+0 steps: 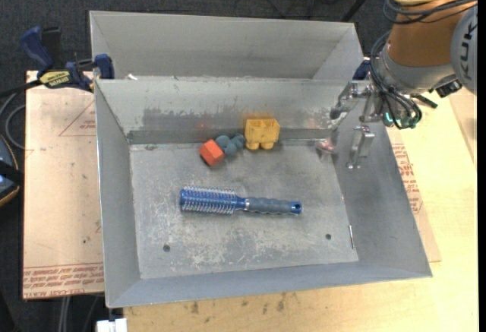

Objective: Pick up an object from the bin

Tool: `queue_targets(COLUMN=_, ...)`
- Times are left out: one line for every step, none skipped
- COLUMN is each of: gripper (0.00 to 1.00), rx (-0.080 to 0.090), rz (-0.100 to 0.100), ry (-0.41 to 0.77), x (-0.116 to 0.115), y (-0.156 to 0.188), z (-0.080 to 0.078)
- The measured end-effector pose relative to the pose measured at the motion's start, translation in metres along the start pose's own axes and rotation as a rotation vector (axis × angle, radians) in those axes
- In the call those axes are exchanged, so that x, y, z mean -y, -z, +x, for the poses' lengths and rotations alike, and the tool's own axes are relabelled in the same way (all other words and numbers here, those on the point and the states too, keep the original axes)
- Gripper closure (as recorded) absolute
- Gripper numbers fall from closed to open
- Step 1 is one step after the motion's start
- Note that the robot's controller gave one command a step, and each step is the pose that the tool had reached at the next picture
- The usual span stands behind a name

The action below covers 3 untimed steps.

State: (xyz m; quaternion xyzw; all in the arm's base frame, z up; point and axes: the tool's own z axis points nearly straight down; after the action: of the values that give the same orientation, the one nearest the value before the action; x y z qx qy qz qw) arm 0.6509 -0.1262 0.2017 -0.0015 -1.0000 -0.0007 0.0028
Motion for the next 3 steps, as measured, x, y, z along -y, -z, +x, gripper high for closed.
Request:
queue_targets(gripper=0.0, rx=-0.005, rz=-0.002, ry=0.035, x=-0.019, y=-0.087, z=0.072)
queue_targets(gripper=0.0, rx=0.022, rz=0.005, ry=0.177, x=-0.069, y=-0.129, z=0.125)
queue_targets(gripper=0.0, rx=0.017, rz=0.004, ry=0.233, x=-0.124, y=-0.129, z=0.101)
